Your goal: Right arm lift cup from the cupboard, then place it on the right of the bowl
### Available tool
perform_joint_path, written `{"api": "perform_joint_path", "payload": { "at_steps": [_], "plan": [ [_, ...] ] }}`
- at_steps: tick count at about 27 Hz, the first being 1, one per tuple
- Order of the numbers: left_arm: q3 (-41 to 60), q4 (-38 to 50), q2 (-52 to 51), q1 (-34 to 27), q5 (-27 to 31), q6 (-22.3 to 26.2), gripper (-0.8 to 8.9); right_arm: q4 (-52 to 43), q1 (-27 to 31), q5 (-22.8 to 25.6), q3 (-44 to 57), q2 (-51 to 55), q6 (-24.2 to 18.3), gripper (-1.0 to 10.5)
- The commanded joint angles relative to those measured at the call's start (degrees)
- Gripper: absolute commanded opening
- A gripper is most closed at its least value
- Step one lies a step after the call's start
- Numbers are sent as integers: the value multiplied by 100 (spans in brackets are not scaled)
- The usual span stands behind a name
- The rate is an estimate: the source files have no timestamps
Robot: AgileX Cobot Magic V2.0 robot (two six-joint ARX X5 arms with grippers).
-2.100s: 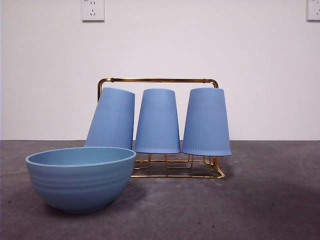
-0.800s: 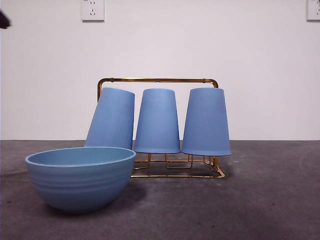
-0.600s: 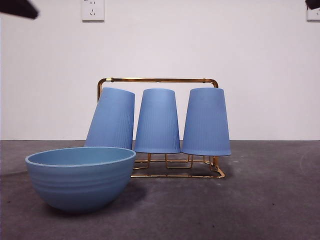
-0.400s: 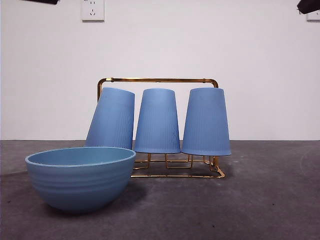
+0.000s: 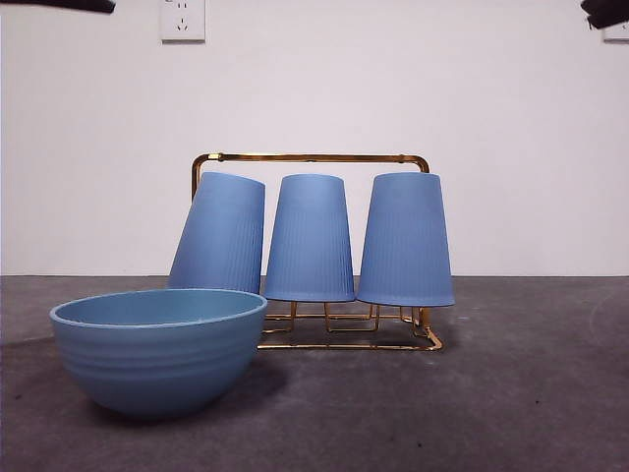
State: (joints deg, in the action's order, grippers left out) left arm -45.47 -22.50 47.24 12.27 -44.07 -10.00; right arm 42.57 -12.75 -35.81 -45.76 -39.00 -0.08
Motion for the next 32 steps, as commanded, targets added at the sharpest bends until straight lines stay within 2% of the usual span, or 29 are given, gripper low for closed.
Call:
{"api": "perform_joint_path", "payload": {
  "at_steps": [1, 3, 6, 11, 15, 22, 32],
  "plan": [
    [-98, 66, 31, 17, -55, 94, 418, -72, -31, -15, -101, -24, -48, 345],
    [-98, 66, 31, 20, -57, 68, 472, -79, -31, -17, -101, -24, -26, 428],
    [-98, 70, 31, 46, -101, -120, 473, -81, -31, -20, -101, -24, 203, 494],
    [-98, 63, 31, 63, -122, -330, 471, -74, -37, -22, -103, -72, 566, 497],
    [-98, 59, 31, 63, -122, -328, 469, 63, -155, 31, -164, -332, 664, 497],
    [-98, -26, 26, 118, -304, -258, 469, 391, -776, 785, -911, -1425, 588, 497],
    [-98, -682, 24, 164, -188, 264, 469, 1071, -1606, 2081, -2931, -3635, 522, 497]
  ]
}}
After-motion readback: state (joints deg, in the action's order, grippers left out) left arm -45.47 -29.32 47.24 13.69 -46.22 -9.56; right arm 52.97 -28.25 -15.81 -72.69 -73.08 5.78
